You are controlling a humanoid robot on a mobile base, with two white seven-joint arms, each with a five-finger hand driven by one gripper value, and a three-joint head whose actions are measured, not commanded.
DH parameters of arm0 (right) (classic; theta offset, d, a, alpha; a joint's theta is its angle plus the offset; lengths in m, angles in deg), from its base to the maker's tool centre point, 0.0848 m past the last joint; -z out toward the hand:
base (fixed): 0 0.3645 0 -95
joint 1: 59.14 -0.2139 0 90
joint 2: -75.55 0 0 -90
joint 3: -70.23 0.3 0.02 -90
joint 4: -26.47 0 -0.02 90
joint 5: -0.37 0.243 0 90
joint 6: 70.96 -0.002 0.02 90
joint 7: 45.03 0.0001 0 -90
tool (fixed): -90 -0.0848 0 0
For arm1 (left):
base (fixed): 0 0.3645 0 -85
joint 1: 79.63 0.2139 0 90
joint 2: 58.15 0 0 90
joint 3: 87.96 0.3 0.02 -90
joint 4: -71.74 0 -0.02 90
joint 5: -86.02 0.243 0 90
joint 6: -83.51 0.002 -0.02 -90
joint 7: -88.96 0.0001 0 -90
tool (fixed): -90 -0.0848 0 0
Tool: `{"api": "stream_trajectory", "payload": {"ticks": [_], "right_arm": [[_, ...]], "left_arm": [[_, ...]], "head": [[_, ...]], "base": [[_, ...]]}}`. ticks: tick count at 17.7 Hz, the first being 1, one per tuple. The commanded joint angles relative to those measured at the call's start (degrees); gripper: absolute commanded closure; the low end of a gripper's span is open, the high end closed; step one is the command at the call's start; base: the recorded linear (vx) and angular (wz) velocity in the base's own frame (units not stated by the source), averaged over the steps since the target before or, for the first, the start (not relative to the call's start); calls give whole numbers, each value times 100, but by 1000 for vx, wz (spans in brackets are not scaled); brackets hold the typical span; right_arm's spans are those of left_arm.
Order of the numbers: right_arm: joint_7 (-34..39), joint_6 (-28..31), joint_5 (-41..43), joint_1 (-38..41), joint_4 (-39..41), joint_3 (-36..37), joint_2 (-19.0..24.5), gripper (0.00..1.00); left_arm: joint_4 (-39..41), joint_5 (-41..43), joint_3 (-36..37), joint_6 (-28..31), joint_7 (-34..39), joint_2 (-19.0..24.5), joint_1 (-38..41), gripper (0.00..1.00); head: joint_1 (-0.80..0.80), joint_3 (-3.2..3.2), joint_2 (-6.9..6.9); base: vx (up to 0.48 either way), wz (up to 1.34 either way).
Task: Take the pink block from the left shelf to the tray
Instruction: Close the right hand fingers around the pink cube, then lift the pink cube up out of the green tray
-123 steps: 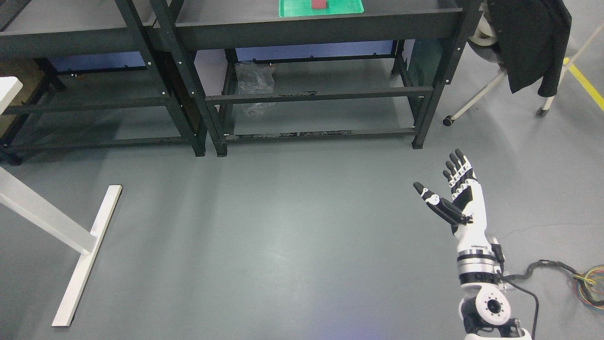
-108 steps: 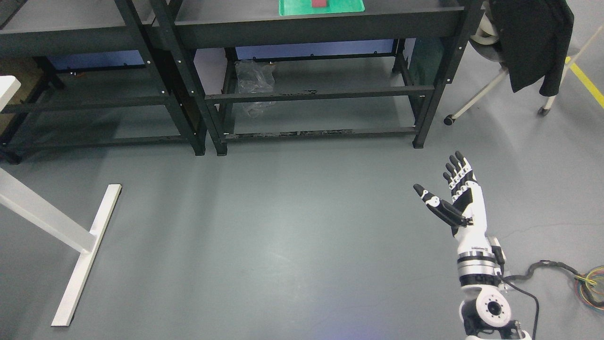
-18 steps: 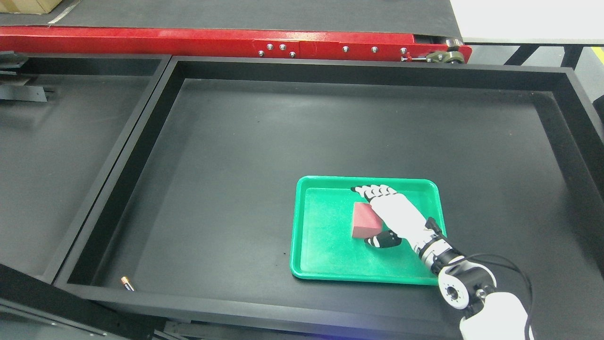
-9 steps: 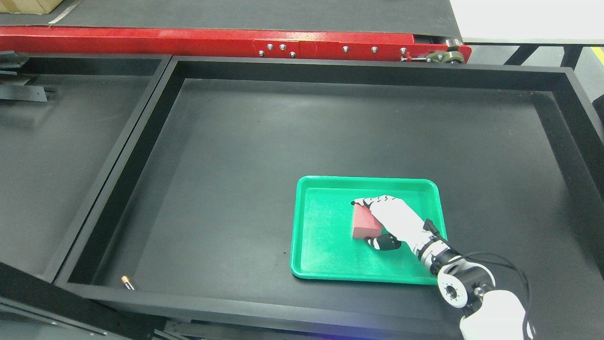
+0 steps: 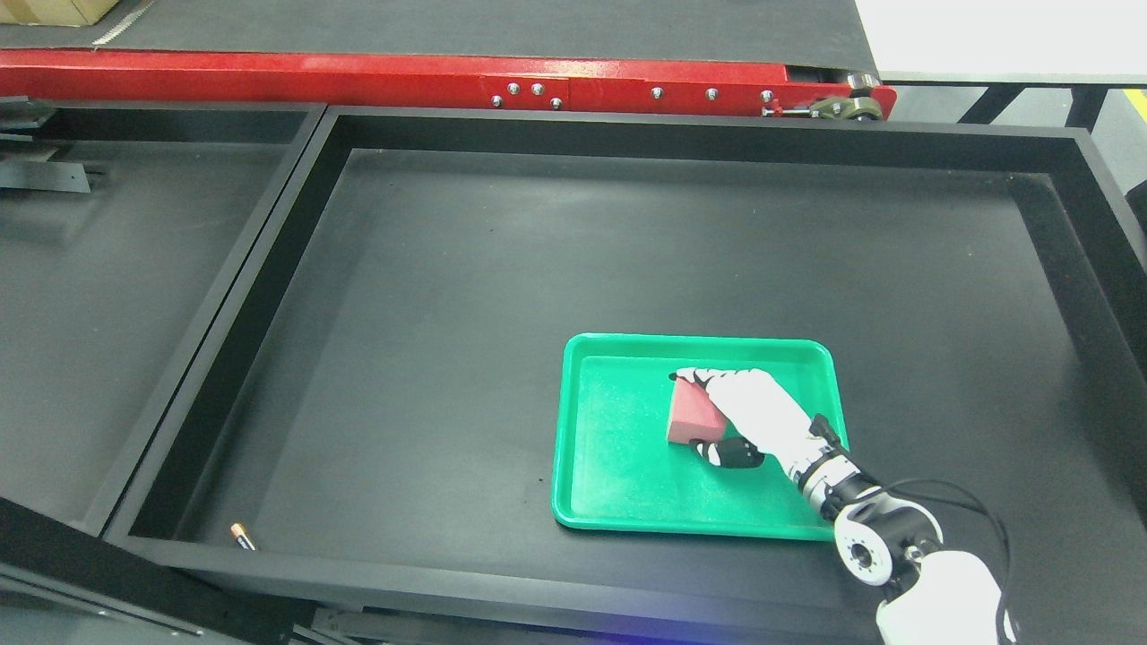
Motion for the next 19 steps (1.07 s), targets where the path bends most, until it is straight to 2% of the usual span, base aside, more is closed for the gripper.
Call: {"api": "stream_trajectory", "payload": {"ticks": [1, 5, 6, 19], "right_arm": [[-1519, -353, 241, 36, 295, 608, -25, 97], [-3302, -370, 338, 159, 498, 811, -43, 96], [-3454, -370, 338, 194, 498, 811, -43, 97], [-3649, -414, 786, 695, 911, 820, -43, 96]], "left_arm": [[100, 0, 0, -2, 5, 100, -168, 0], [100, 0, 0, -2, 5, 100, -168, 0], [100, 0, 0, -2, 5, 100, -168, 0], [100, 0, 0, -2, 5, 100, -168, 0]], "head": [[0, 0, 0], [0, 0, 0], [0, 0, 0], [0, 0, 0]], "base": [[0, 0], [3, 0], [0, 0], [-46, 60]]}}
